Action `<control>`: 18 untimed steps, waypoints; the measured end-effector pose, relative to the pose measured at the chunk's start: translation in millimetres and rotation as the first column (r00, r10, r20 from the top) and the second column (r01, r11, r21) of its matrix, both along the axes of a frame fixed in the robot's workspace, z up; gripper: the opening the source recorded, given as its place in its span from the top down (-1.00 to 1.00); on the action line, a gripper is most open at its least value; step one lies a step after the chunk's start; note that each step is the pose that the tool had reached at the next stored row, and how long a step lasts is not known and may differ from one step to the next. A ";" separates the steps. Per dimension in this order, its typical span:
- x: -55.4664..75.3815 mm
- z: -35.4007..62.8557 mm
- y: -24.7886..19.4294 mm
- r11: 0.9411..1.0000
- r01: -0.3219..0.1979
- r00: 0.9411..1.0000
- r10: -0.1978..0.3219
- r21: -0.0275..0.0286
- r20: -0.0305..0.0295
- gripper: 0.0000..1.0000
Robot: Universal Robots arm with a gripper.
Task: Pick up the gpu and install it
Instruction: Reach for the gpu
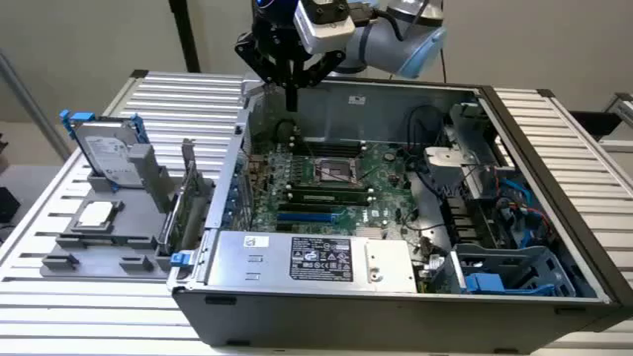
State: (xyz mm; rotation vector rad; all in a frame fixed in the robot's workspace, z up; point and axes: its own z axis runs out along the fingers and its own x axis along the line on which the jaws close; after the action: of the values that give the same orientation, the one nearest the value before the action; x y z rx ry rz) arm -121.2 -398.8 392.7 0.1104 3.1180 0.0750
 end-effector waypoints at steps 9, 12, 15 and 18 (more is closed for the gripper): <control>0.0 0.1 0.0 1.000 0.000 1.000 0.000 0.000 0.000 1.00; -0.6 0.2 0.0 1.000 0.000 1.000 0.000 0.000 0.000 1.00; -9.7 0.1 -1.4 1.000 0.000 1.000 0.000 0.000 0.000 1.00; -23.6 0.1 -4.9 1.000 0.000 1.000 0.000 0.000 0.001 1.00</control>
State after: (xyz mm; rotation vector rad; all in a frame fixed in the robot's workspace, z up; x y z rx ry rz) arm -144.7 -403.6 392.8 0.1104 3.1173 0.0750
